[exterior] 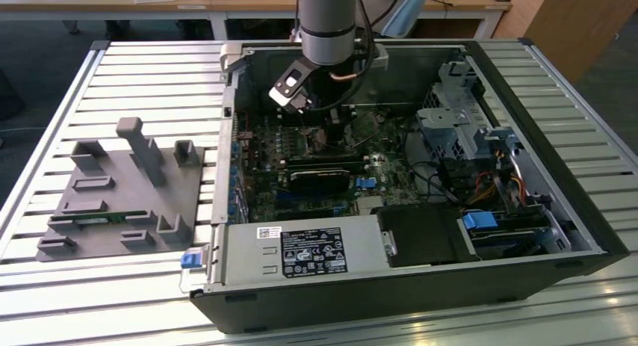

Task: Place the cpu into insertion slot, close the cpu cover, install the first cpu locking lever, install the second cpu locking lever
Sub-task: 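Place the cpu into insertion slot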

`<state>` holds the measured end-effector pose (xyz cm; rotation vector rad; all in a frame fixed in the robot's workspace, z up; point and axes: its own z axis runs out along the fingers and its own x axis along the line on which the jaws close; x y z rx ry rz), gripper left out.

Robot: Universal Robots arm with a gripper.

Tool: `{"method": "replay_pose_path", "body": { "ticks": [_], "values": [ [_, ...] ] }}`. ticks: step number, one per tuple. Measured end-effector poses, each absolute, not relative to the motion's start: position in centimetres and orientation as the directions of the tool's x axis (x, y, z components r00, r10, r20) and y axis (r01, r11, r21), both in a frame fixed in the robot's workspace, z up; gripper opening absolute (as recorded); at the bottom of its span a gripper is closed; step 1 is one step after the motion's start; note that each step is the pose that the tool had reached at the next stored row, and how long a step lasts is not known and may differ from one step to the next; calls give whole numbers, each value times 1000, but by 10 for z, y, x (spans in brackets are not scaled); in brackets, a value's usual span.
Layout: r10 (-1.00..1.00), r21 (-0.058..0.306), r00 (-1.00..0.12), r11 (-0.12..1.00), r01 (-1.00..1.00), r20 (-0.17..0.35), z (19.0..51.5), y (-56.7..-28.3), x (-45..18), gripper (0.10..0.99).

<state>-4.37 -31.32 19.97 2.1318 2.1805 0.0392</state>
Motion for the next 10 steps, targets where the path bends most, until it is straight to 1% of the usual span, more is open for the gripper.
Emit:
{"method": "replay_pose_path", "body": {
  "ticks": [10],
  "values": [
    [999,82,-21,24,996,-48,196,-313,-45,541]
  ]
}}
